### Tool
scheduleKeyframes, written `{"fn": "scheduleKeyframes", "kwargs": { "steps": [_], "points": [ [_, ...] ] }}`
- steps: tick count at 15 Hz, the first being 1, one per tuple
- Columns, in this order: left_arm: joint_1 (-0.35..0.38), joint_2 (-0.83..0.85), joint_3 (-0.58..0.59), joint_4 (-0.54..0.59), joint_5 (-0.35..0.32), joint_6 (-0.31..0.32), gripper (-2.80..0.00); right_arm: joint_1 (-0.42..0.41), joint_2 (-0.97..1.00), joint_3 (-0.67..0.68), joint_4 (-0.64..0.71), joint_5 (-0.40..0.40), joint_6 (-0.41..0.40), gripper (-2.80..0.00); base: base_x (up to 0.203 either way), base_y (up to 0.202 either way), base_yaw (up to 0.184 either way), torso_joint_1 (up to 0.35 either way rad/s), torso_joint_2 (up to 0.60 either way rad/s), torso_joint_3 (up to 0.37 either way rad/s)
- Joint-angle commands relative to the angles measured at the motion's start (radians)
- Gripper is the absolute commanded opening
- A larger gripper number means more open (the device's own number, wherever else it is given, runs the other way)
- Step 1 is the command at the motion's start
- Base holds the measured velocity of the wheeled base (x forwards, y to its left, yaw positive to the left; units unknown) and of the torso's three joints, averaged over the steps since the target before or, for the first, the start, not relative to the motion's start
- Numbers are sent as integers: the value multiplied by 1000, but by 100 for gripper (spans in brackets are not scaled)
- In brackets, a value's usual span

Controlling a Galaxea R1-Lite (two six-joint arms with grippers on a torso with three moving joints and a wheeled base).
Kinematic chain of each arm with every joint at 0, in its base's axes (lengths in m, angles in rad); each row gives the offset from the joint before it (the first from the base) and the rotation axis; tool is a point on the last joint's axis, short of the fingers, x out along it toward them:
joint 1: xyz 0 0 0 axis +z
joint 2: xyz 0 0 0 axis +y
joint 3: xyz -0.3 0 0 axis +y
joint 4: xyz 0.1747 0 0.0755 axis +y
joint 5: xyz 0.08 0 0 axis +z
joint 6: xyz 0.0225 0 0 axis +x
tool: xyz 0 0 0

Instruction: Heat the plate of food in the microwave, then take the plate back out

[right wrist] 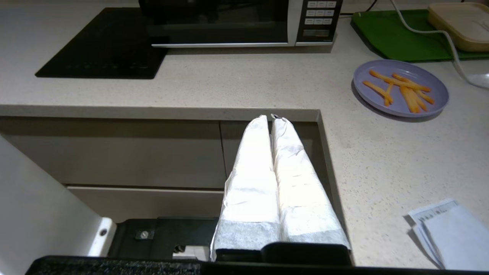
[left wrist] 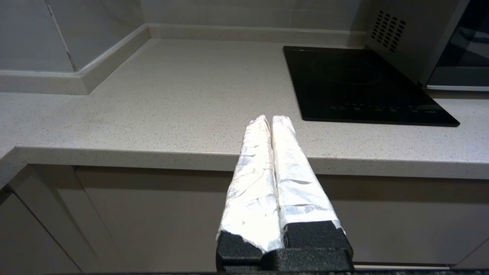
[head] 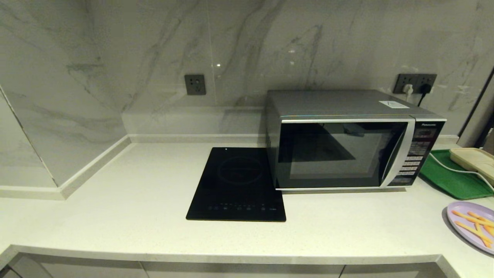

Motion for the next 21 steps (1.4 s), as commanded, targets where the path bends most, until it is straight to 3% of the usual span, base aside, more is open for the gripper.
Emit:
{"fn": "scheduleKeyframes", "kwargs": {
  "steps": [1,6,11,16,21],
  "points": [
    [1,0,0,-1,0,-1,-280,4,-78,189,-129,7,36,-280,0,0,0,0,0,0],
    [1,-1,0,-1,0,-1,-280,4,-86,688,-706,3,53,-280,0,0,0,0,0,0],
    [-1,-2,0,-1,0,-1,-280,5,-87,999,-1061,-47,33,-280,0,0,0,0,0,0],
    [1,0,0,-1,0,-1,-280,5,-87,1022,-1092,-27,-63,-280,0,0,0,0,0,0],
    [1,-2,0,-1,0,-1,-280,5,-87,1021,-1091,-22,-65,-280,0,0,0,0,0,0]
  ]
}}
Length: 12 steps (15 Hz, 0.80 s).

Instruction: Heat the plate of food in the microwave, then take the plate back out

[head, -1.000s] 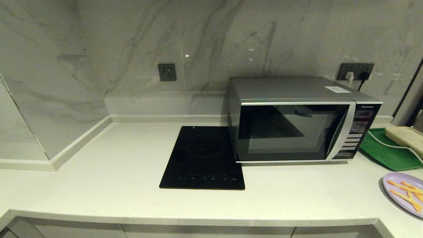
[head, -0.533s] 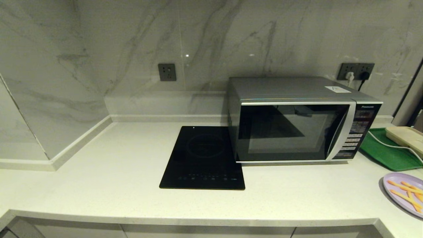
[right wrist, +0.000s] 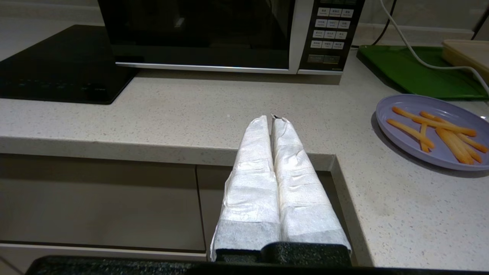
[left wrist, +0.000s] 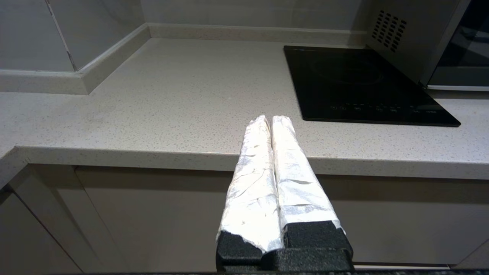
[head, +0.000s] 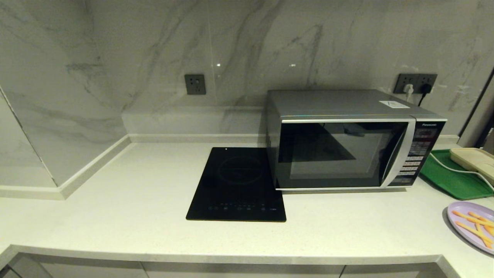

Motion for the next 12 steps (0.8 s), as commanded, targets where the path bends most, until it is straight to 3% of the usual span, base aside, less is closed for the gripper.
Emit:
{"fn": "scheduleKeyframes", "kwargs": {
  "steps": [1,12],
  "points": [
    [1,0,0,-1,0,0,-280,0,0,0,0,-3,1,-280,0,0,0,0,0,0],
    [1,0,0,-1,0,0,-280,0,0,0,-1,-4,24,-280,0,0,0,0,0,0]
  ]
}}
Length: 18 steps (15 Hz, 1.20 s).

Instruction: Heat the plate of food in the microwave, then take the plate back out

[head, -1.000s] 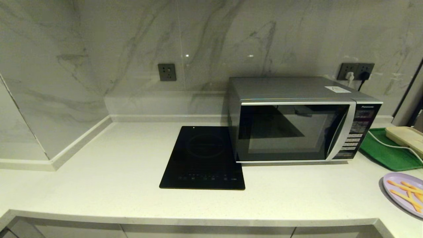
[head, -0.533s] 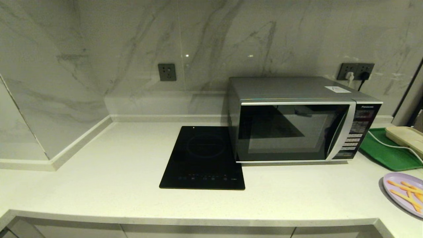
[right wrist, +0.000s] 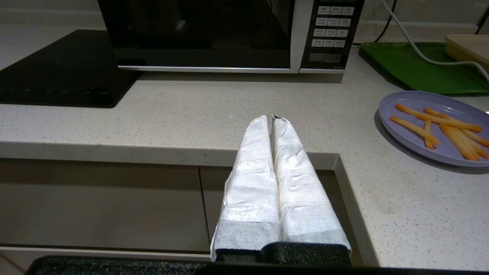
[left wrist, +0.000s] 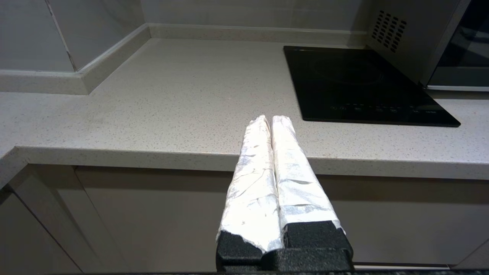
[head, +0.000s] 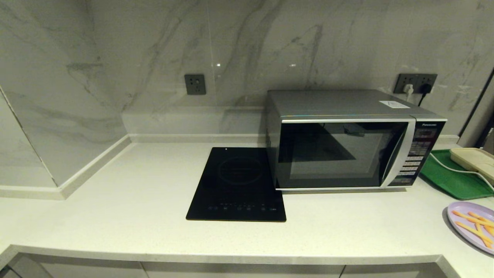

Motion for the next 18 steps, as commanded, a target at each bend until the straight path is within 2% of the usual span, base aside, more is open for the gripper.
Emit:
{"fn": "scheduleKeyframes", "kwargs": {
  "steps": [1,12,15,18],
  "points": [
    [0,-1,0,0,0,-1,-280,0,1,1,-1,0,0,-280,0,0,0,0,0,0],
    [0,0,0,0,0,-1,-280,0,1,0,-1,-1,1,-280,0,0,0,0,0,0],
    [0,-2,0,0,0,-1,-280,0,1,0,-2,-6,49,-280,0,0,0,0,0,0],
    [0,-1,0,0,0,-1,-280,0,1,0,-4,-6,44,-280,0,0,0,0,0,0]
  ]
}}
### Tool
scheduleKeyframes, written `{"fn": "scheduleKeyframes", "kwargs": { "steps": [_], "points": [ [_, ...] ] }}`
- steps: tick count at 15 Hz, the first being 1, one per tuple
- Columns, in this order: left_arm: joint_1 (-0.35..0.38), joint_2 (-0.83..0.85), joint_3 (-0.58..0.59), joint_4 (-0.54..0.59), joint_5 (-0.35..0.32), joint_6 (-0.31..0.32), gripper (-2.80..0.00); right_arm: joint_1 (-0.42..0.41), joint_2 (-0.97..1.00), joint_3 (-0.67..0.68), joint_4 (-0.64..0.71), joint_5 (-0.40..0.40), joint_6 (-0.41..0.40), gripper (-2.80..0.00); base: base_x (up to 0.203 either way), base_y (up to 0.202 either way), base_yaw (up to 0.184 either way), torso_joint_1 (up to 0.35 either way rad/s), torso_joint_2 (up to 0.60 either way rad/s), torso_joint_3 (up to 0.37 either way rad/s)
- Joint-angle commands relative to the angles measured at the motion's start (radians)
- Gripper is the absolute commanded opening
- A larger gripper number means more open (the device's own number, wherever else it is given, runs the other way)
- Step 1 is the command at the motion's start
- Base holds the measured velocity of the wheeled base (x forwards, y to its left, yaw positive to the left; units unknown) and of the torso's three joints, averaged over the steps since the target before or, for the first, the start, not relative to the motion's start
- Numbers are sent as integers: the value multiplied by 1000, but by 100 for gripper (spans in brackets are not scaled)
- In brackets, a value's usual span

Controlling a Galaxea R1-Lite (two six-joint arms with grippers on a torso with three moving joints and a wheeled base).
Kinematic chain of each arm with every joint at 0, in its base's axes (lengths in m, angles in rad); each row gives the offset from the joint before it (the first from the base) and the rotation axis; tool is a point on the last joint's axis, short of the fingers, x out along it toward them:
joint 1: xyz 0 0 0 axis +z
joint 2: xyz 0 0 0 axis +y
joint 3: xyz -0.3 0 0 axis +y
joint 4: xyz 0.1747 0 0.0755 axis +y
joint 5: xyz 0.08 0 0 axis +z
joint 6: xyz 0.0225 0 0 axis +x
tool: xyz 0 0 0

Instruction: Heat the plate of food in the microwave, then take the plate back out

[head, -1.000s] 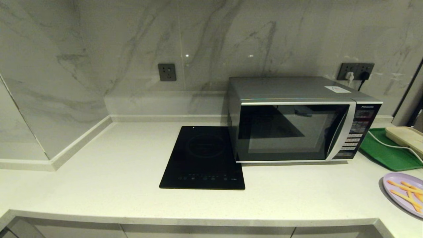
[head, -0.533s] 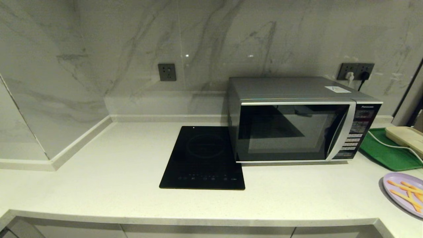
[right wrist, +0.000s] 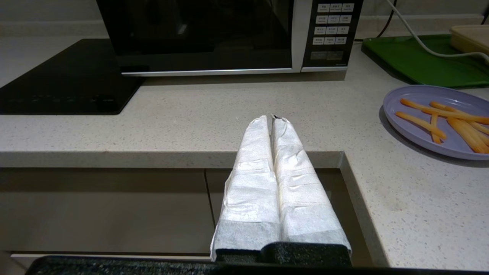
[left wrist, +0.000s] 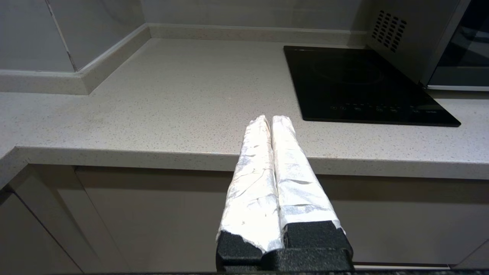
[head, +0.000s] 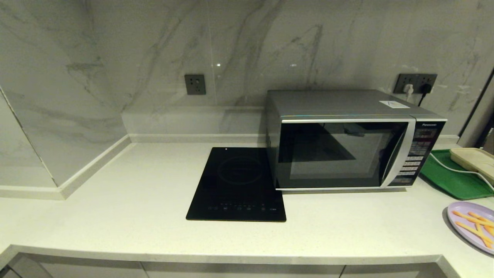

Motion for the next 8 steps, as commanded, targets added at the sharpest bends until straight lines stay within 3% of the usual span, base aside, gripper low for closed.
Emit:
{"fn": "scheduleKeyframes", "kwargs": {
  "steps": [1,8],
  "points": [
    [0,-1,0,0,0,-1,-280,0,1,2,-1,-3,-2,-280,0,0,0,0,0,0],
    [0,-2,0,0,0,-1,-280,0,1,-2,5,-8,-15,-280,0,0,0,0,0,0]
  ]
}}
